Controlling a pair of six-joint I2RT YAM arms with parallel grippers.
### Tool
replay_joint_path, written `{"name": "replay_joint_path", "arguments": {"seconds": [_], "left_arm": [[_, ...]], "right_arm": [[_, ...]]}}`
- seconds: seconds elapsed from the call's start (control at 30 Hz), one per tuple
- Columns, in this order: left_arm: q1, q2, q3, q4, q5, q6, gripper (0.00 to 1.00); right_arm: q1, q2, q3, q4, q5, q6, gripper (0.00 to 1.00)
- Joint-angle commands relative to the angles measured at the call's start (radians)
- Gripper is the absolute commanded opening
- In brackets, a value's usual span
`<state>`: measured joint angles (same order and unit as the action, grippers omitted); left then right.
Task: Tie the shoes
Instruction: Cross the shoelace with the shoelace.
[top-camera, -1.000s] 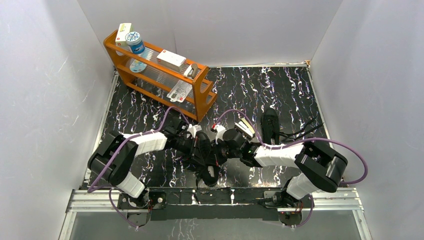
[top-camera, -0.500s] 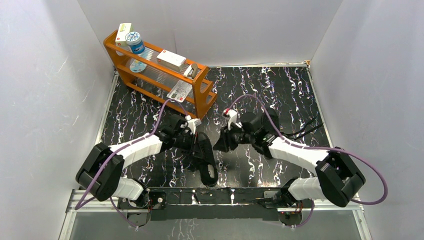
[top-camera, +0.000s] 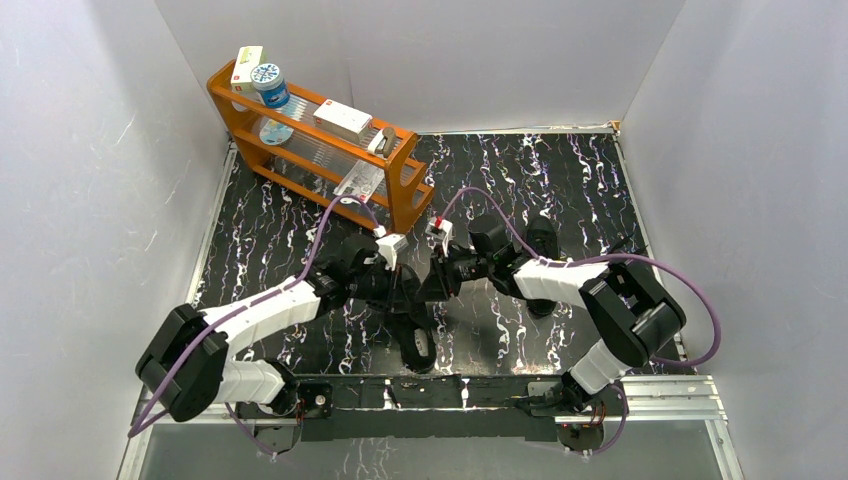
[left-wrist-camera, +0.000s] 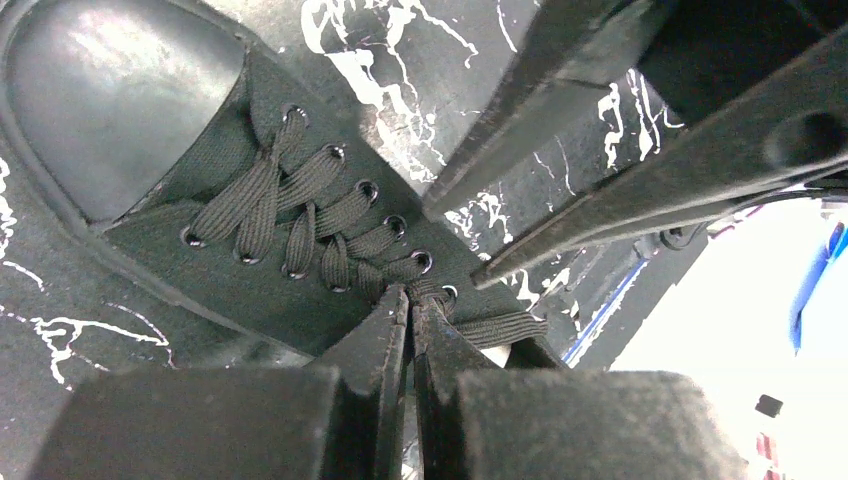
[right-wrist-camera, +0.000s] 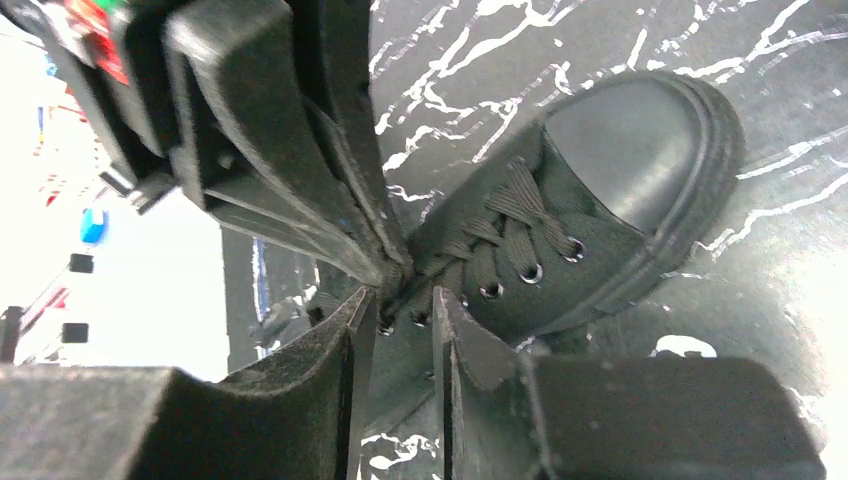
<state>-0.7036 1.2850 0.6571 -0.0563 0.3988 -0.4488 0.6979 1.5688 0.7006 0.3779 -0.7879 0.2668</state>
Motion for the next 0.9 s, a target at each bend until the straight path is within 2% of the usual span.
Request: {"name": "replay_joint_path", "arguments": {"seconds": [0.0, 0.13, 0.37, 0.6, 0.73, 0.87], "left_arm": [[-0.012, -0.067, -0.029, 0.035, -0.056, -0.003, 0.00], [-0.018, -0.073, -0.039, 0.042, -0.057, -0.008, 0.00], [-0.023, -0.079, -0.043, 0.048, -0.057, -0.014, 0.00], [-0.026, -0.094, -0.047, 0.041, -0.055, -0.016, 0.00], [-0.027, -0.098, -0.046, 0.042, -0.053, -0.014, 0.00], [-0.028, -0.102, -0.049, 0.043, -0.050, -0.019, 0.00]], "right_arm": [[0.016, 0.004, -0.007, 0.197, -0.083, 0.089, 0.33], [0.039, 0.030, -0.045, 0.280, -0.103, 0.143, 0.31], [0.051, 0.075, -0.057, 0.308, -0.077, 0.151, 0.32], [0.051, 0.109, -0.058, 0.328, -0.094, 0.155, 0.13], [0.051, 0.102, -0.062, 0.313, -0.070, 0.146, 0.21], [0.052, 0.108, -0.056, 0.287, -0.064, 0.124, 0.23]]}}
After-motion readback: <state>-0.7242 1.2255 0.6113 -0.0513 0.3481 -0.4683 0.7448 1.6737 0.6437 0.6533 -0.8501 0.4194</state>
